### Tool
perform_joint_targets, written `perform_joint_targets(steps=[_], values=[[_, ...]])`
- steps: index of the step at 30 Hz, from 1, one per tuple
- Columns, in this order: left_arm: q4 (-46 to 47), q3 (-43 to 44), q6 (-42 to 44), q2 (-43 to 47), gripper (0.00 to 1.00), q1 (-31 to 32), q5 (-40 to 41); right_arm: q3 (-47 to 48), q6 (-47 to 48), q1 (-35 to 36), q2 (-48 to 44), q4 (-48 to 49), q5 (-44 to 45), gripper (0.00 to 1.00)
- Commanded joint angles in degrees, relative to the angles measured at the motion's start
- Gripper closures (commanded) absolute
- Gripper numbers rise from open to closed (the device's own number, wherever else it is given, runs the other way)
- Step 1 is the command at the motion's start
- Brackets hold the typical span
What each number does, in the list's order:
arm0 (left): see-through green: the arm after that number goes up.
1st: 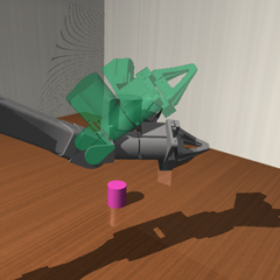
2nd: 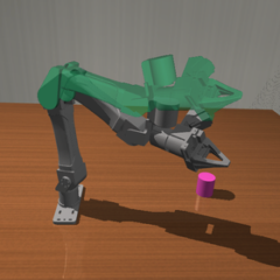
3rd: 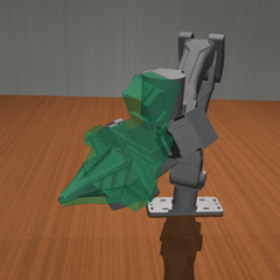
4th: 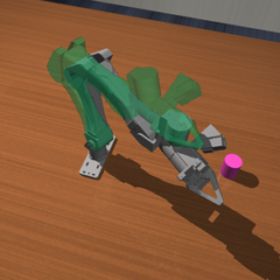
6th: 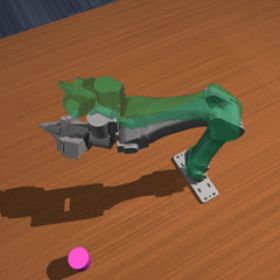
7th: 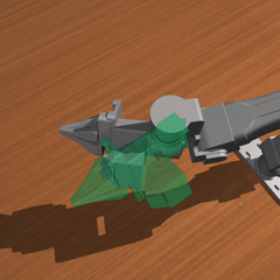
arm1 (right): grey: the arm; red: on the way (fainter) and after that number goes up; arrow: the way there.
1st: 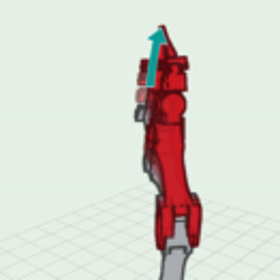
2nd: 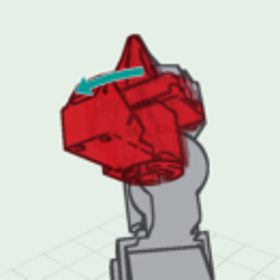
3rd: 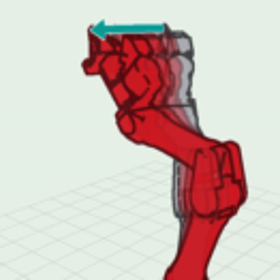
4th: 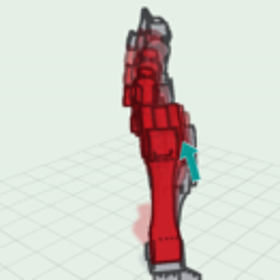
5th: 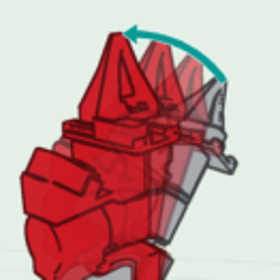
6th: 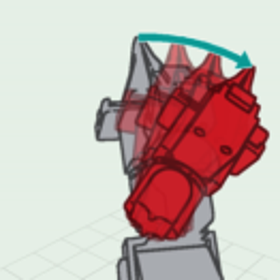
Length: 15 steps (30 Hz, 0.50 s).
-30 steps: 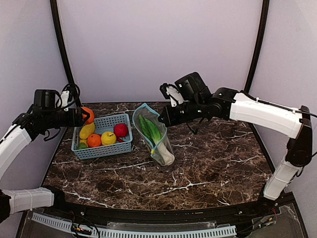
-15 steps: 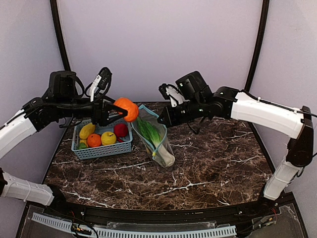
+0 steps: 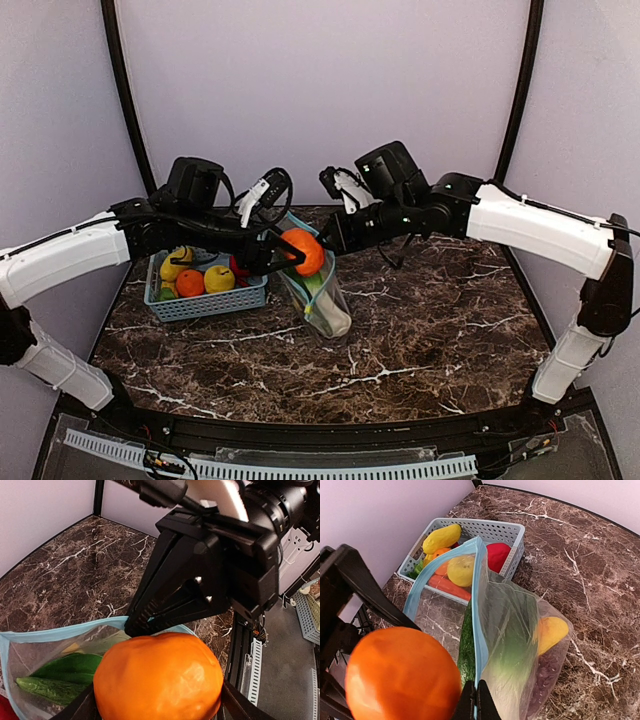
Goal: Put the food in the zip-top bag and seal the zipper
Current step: Place the fake vegetable in the zipper food storage bag.
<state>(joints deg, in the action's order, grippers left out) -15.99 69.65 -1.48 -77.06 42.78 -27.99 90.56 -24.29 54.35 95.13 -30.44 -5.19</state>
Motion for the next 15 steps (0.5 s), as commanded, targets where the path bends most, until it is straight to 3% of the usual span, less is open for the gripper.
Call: perform_joint_targets(steps=[1, 15], values=[[0.58, 2.02, 1.04, -2.67, 0.44, 0.64, 0.65, 2.94, -0.06, -0.34, -0.04, 4.03, -1.07, 1.0], [-7.26, 5.02, 7.32, -9.26, 0.39, 2.08, -0.77, 4.0, -0.22, -0.33, 1.95, 5.43, -3.4, 1.0]])
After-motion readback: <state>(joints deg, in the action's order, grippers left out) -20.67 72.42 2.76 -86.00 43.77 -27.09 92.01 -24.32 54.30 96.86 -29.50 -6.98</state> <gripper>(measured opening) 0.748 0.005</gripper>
